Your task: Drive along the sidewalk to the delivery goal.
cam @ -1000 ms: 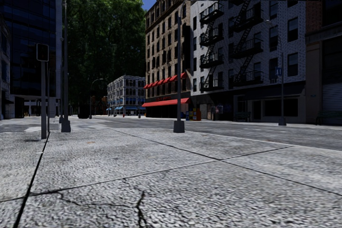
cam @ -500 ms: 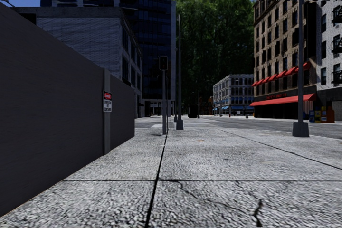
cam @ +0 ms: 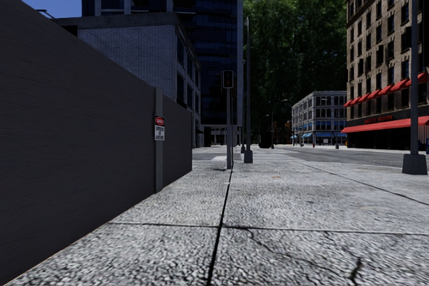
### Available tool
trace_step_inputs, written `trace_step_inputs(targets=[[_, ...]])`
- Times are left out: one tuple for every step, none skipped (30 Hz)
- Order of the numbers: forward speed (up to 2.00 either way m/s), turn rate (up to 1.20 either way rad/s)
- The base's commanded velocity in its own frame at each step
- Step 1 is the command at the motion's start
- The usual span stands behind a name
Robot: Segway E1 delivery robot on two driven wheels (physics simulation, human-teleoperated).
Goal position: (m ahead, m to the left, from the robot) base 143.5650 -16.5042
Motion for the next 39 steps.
trace_step_inputs(targets=[[0.57, 0.00], [0.77, 0.00], [0.97, -0.54], [1.09, -0.63], [1.15, -0.72], [1.23, -0.97], [1.28, -1.14], [1.30, -1.18], [1.30, -1.18], [1.30, -1.18], [1.34, -0.79], [1.40, -0.02], [1.41, 0.00], [1.42, 0.00], [1.43, -0.36], [1.43, -0.78], [1.43, -0.81], [1.43, -0.34], [1.43, -0.34], [1.43, 0.00], [1.43, 0.00], [1.43, 0.00], [1.43, 0.00], [1.43, 0.00], [1.44, 0.00], [1.48, 0.00], [1.60, 0.00], [1.72, 0.00], [1.80, 0.00], [1.80, 0.00], [1.84, 0.00], [1.87, 0.00], [1.89, 0.00], [1.93, 0.00], [1.96, 0.00], [1.97, 0.00], [1.98, 0.00], [1.98, -0.46], [1.98, -0.46]])
